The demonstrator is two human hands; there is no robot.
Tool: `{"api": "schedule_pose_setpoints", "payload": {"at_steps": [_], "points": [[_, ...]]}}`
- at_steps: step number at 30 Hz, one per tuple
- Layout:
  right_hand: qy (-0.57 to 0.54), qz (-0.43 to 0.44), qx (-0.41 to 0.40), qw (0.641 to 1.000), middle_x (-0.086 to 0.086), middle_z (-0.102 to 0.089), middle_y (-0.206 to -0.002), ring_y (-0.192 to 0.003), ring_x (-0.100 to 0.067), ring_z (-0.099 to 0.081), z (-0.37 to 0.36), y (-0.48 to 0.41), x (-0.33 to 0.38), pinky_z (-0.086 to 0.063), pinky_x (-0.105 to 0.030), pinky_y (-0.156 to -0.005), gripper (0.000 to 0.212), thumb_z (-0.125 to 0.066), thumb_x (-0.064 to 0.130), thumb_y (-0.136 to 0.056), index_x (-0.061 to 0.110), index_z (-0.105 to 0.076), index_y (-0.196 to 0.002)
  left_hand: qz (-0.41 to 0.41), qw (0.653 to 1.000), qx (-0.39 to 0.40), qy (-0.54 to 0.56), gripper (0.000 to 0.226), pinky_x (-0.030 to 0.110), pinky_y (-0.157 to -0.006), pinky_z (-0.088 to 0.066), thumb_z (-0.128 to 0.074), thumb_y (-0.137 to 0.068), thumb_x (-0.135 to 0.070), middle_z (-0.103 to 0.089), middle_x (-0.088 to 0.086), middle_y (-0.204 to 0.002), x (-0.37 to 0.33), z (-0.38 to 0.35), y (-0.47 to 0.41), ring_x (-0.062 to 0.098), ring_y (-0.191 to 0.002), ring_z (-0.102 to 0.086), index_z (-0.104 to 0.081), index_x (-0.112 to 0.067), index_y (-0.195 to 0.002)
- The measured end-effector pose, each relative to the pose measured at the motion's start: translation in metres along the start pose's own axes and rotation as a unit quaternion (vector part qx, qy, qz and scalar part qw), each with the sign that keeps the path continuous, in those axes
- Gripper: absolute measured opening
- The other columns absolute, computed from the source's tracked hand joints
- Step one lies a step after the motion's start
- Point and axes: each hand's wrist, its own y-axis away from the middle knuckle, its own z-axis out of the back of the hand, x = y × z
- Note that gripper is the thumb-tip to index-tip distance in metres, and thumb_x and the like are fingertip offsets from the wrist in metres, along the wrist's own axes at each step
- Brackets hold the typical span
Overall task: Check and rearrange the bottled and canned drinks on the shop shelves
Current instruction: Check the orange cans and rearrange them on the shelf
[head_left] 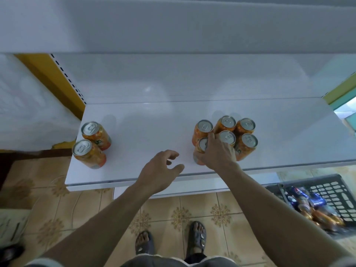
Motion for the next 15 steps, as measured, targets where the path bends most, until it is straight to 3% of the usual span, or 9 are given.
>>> {"api": "schedule_pose_setpoints", "payload": {"at_steps": [4,8,11,15], "points": [[0.025,-0.001,0.005,1.0,-0.012,-0.047,-0.141,-0.124,-0.037,-0.055,0.005,0.006,0.003,-0.048,-0.046,-0.094,0.084,-0.065,0.057,-0.089,0.011,-0.028,-0.15,0.02,1.0,-0.001,0.008,0.041,0.027,-0.09,-0.045,-0.061,-0.096,-0.042,-0.056,-0.012,-0.13,0.014,0.006,0.001,0.006,-0.111,-0.055,-0.053,-0.027,-0.134],[0.039,0.019,-0.044,0.998,-0.009,-0.042,-0.143,-0.12,-0.039,-0.056,0.023,0.014,0.026,-0.046,-0.042,-0.086,0.067,-0.059,0.051,-0.095,0.014,-0.036,-0.144,0.049,0.998,-0.017,0.033,0.038,0.028,-0.089,-0.049,-0.062,-0.096,-0.043,-0.058,-0.012,-0.125,0.037,0.022,0.011,0.007,-0.107,-0.058,-0.055,-0.028,-0.13],[-0.017,0.082,-0.043,0.996,-0.003,-0.048,-0.144,-0.12,-0.033,-0.058,0.017,0.021,0.077,-0.049,-0.041,-0.091,0.06,-0.058,0.052,-0.095,0.02,-0.042,-0.143,0.085,0.994,-0.052,0.047,0.037,0.03,-0.09,-0.051,-0.062,-0.095,-0.043,-0.061,-0.01,-0.123,0.065,0.043,0.027,0.008,-0.104,-0.059,-0.056,-0.027,-0.128],[-0.098,0.167,0.019,0.981,0.004,-0.054,-0.14,-0.123,-0.024,-0.058,-0.026,0.033,0.169,-0.044,-0.038,-0.1,0.062,-0.064,0.057,-0.089,0.026,-0.048,-0.141,0.149,0.983,-0.09,0.054,0.043,0.026,-0.089,-0.051,-0.062,-0.095,-0.042,-0.059,-0.007,-0.129,0.109,0.075,0.056,0.008,-0.104,-0.056,-0.053,-0.024,-0.133]]}}
